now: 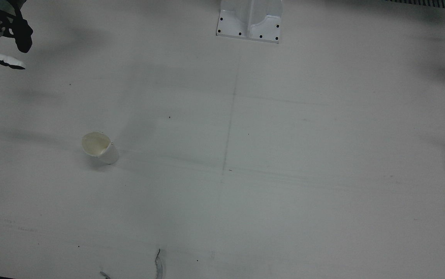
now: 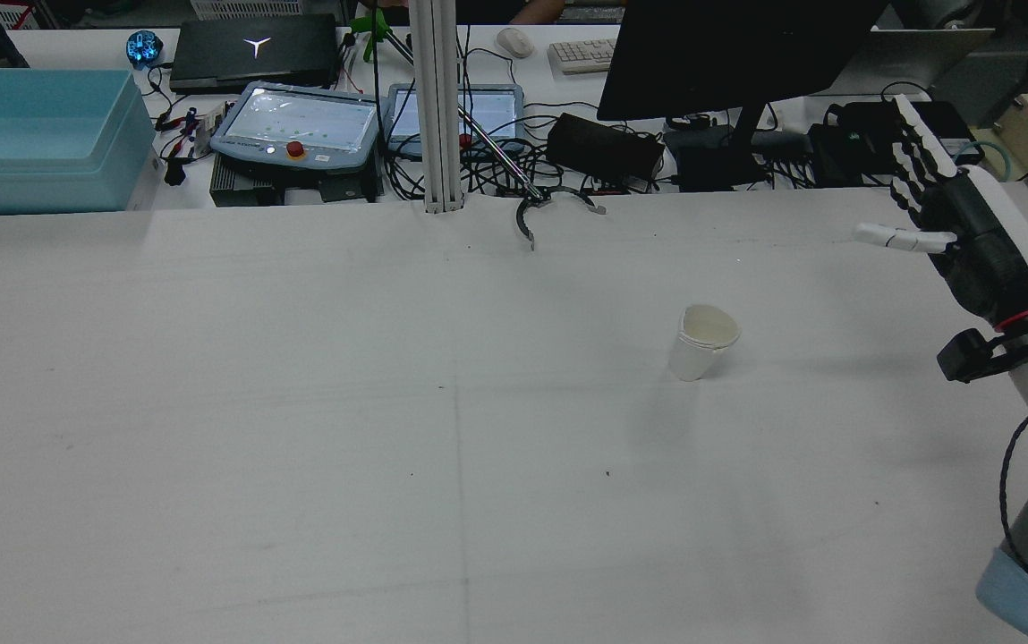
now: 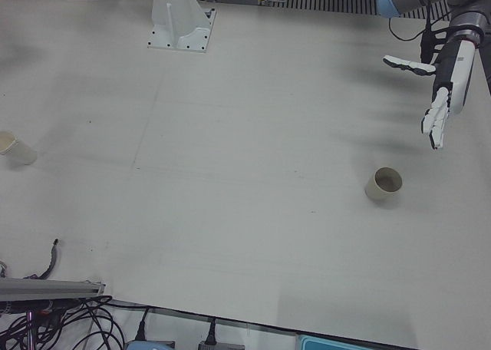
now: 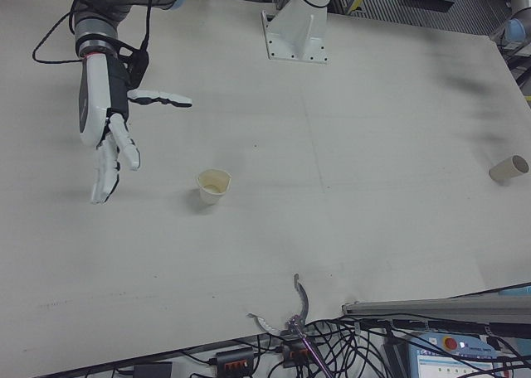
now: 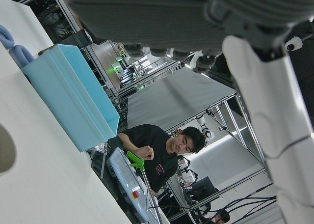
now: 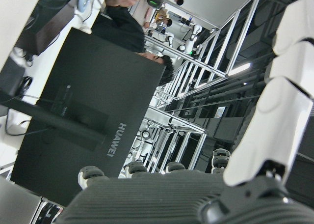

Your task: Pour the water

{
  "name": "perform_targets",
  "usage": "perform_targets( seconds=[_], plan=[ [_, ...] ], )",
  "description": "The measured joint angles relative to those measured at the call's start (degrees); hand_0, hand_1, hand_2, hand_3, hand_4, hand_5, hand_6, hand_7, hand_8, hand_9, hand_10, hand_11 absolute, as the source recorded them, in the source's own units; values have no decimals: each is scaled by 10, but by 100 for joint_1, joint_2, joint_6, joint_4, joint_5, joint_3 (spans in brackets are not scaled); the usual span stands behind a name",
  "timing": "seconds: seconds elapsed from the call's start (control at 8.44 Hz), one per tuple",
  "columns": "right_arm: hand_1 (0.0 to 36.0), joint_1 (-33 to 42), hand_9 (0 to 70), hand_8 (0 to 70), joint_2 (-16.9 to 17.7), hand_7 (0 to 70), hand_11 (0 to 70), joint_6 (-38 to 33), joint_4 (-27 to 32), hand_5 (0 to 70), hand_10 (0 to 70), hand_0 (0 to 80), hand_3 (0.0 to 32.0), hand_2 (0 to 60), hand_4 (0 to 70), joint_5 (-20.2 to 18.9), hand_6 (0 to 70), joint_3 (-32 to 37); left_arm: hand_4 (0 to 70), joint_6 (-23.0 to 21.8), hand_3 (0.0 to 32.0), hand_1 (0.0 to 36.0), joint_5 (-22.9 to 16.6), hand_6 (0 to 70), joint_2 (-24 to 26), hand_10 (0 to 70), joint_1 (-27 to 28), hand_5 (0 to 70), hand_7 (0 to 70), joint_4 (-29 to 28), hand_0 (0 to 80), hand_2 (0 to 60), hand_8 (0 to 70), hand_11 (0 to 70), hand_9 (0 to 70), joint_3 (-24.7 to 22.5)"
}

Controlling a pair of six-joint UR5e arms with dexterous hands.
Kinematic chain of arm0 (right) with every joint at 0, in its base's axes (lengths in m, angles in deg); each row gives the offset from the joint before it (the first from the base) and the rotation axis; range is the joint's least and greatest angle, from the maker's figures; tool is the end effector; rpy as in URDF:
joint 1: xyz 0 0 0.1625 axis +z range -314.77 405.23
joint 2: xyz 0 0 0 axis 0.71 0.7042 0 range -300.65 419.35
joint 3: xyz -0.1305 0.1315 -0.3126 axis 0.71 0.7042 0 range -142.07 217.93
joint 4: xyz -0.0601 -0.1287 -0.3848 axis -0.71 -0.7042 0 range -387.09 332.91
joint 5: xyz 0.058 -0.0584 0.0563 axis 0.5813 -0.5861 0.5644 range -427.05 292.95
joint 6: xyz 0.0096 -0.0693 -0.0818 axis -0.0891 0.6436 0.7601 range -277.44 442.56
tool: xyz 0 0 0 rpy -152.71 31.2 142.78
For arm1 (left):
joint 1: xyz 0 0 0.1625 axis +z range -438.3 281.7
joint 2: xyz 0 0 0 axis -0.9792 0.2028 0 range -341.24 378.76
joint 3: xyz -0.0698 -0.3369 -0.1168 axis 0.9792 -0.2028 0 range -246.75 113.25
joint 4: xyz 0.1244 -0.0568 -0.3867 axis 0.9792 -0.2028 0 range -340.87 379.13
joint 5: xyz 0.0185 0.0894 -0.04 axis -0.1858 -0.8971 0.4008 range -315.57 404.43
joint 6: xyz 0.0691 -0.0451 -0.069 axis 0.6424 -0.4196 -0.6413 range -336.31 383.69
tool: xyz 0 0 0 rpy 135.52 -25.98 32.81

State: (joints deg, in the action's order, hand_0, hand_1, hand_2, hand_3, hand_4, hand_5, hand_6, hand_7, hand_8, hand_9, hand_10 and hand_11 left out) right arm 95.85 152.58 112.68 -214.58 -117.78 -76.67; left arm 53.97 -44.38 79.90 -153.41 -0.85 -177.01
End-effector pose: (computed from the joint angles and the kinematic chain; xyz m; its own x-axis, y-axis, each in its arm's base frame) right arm -0.1271 -0.4722 0.4609 -0.9312 -0.0789 0.3559 -0.3644 0.1686 -0.9159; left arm -0.0453 -0.3570 0.6152 -0.8645 -0.1086 -0.4908 0.4460 0.2843 -0.8487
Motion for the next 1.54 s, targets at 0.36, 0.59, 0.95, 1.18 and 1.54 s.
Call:
perform_targets(
  seconds=[0.36, 0.59, 0.95, 1.18, 1.54],
  plan=[
    [104, 77, 30, 36, 184, 0, 0, 5, 249, 32, 0, 438, 154, 44, 0, -57, 0, 713, 99, 198, 0, 80, 10, 0, 406, 18, 34, 0, 0, -303, 517, 0, 0, 44, 0, 810],
    [106, 53, 42, 43, 186, 0, 0, 10, 335, 38, 0, 440, 152, 56, 0, -80, 23, 867, 112, 177, 0, 83, 7, 2, 907, 24, 99, 0, 0, -463, 537, 0, 0, 54, 0, 1618],
    [107, 38, 42, 45, 138, 0, 0, 11, 345, 39, 0, 440, 166, 64, 0, -112, 27, 869, 143, 62, 0, 71, 4, 16, 1443, 30, 321, 0, 7, -798, 533, 0, 0, 61, 0, 2688],
    [107, 37, 43, 47, 95, 0, 0, 11, 345, 40, 0, 441, 164, 64, 0, -119, 31, 856, 139, 37, 0, 83, 13, 19, 1771, 34, 562, 0, 7, -1046, 545, 0, 0, 69, 0, 3344],
    [101, 47, 49, 50, 82, 0, 0, 11, 345, 40, 0, 433, 158, 61, 0, -121, 41, 845, 91, 206, 0, 185, 141, 3, 2136, 29, 772, 0, 0, -1400, 777, 0, 0, 73, 0, 3976]
  ],
)
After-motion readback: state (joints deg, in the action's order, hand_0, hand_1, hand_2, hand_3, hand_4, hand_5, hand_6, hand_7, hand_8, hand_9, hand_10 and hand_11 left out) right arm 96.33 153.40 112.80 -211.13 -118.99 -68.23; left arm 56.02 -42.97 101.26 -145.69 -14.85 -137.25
